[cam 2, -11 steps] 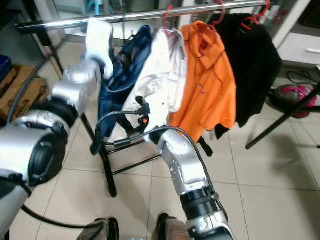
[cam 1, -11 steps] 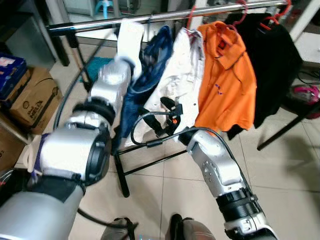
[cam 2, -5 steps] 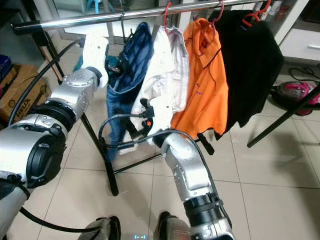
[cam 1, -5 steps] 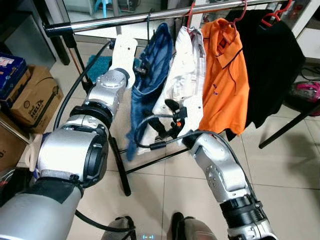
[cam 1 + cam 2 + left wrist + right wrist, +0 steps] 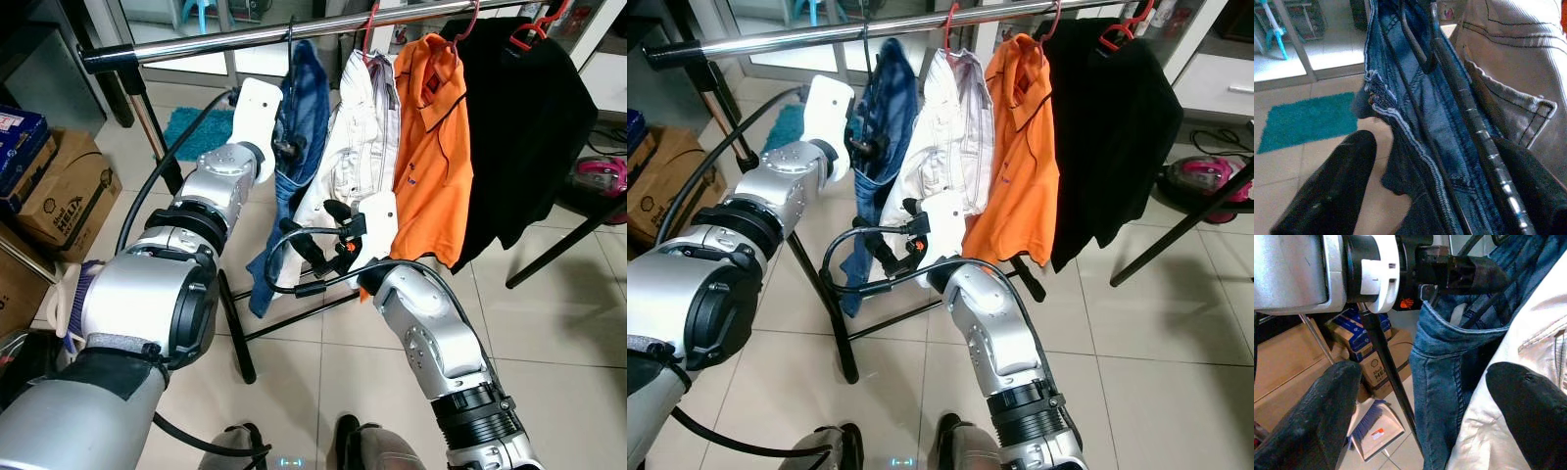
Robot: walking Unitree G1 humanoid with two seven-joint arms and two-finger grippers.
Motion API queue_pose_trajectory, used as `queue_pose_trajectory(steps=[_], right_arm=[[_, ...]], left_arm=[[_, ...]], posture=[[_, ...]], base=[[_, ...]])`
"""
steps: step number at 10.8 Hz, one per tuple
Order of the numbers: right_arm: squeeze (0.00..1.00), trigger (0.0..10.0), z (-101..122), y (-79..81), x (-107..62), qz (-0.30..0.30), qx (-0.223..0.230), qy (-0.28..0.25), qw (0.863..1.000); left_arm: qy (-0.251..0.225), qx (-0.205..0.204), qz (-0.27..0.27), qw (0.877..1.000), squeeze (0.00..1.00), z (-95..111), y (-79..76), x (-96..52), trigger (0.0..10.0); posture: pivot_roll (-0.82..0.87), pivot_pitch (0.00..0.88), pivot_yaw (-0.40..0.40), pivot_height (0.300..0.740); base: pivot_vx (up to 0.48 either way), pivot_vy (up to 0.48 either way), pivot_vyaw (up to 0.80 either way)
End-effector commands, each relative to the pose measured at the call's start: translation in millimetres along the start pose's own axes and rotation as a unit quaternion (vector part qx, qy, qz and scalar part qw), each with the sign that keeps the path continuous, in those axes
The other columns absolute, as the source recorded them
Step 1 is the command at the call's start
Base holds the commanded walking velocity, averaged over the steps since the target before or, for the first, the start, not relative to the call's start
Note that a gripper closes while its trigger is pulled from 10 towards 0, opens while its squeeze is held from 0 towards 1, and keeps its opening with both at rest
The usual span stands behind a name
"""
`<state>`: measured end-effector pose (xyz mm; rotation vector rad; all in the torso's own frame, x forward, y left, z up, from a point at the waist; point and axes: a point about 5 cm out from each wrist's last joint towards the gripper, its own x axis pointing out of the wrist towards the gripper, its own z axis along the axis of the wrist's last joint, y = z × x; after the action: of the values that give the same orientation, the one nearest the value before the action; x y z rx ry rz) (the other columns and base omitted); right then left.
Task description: Hang hanger
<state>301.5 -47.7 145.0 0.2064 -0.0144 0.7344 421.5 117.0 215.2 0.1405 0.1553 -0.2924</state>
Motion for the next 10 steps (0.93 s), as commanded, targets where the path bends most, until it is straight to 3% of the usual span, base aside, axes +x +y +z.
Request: queue_pose_trajectory(steps=[1,5,10], right_arm=[[0.0,10.0,7.6,1.0,-0.4,0.0,-0.006,-0.011,1.0],[0.0,10.0,7.1,-2.9,-4.4,0.001,-0.01,-0.009,1.0],[0.0,10.0,8.9,-4.5,-1.3,0.004,-0.011,-0.009,1.0]], left_arm=[[0.014,-0.024,-0.002,1.0,0.0,-8.4,-1.7,-0.1,0.0],[-0.001,-0.039,-0.003,0.999,0.0,-5.1,-1.7,0.0,0.0],[-0.109,-0.03,-0.026,0.993,0.0,32.1,-4.9,-1.0,0.0]], posture=[[-0.2,0.171,-0.006,0.74],[-0.19,0.146,-0.012,0.74],[-0.17,0.144,-0.022,0.74]], base=[[0.0,0.0,0.0],[0.0,0.0,0.0],[0.0,0.0,0.0]])
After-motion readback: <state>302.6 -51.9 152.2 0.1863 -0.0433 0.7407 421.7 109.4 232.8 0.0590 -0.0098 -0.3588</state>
